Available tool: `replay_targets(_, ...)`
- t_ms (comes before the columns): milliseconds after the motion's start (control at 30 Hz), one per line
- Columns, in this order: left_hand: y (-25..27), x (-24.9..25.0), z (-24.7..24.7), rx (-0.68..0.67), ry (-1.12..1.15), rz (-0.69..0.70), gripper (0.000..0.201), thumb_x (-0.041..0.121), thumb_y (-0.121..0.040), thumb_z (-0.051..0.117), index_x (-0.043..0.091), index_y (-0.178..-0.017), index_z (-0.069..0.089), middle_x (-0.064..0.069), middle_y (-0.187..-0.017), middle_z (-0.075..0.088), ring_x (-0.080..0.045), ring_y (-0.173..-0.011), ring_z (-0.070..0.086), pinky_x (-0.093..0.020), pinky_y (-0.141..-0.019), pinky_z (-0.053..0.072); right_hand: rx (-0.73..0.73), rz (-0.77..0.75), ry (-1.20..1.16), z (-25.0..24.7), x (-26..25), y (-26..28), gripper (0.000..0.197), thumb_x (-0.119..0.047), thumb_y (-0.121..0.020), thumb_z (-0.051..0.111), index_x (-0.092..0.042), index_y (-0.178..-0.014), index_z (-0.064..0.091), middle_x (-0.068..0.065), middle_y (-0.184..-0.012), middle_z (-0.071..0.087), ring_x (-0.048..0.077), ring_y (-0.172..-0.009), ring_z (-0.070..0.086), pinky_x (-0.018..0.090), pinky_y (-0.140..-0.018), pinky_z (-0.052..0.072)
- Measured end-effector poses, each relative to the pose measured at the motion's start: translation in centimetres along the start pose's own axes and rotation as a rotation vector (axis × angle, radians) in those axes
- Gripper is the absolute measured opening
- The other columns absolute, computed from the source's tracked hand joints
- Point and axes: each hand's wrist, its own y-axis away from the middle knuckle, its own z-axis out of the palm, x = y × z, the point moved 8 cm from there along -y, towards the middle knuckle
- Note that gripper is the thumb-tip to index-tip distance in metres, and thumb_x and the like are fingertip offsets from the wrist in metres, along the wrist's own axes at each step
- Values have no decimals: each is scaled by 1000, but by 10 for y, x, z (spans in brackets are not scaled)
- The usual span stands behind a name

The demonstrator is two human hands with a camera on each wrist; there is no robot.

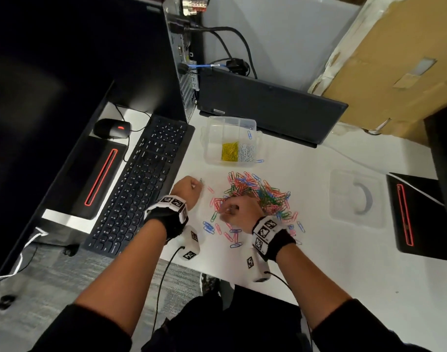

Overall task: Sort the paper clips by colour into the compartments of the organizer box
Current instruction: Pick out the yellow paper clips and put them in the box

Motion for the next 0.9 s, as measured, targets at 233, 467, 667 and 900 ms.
replay_targets(233, 8, -37, -6, -7, 413, -124, 27, 21, -94, 34, 10, -74, 47, -22, -76, 54, -25, -67, 48, -34, -62, 39, -68, -158, 412, 22, -26, -20, 6, -15, -82, 74, -16, -87, 76, -2, -89, 73, 6, -71, 57, 19, -75, 49)
replay_targets(467, 12, -35, 20, -153, 621, -193, 31, 13, -97, 33, 16, -66, 35, 7, -43, 38, -12, -42, 29, -19, -43, 22, -78, -208, 519, 20, -25, -18, 11, -25, -88, 68, -17, -93, 74, -1, -96, 71, 17, -88, 63, 24, -77, 47)
replay_targets(667, 14, -27, 36, -187, 589, -118, 25, 23, -104, 35, 18, -79, 38, 2, -52, 42, -13, -45, 34, -19, -42, 26, -43, -231, 533, 18, -15, -11, 12, -25, -91, 63, -16, -92, 71, 2, -92, 71, 22, -82, 65, 32, -74, 54)
replay_targets(900, 9, -24, 40, -211, 597, -104, 28, 23, -104, 34, 14, -79, 42, 1, -55, 39, -13, -46, 32, -18, -38, 27, -67, -137, 568, 19, -8, -11, 12, -20, -93, 56, -16, -100, 66, 2, -93, 69, 25, -84, 65, 34, -74, 55)
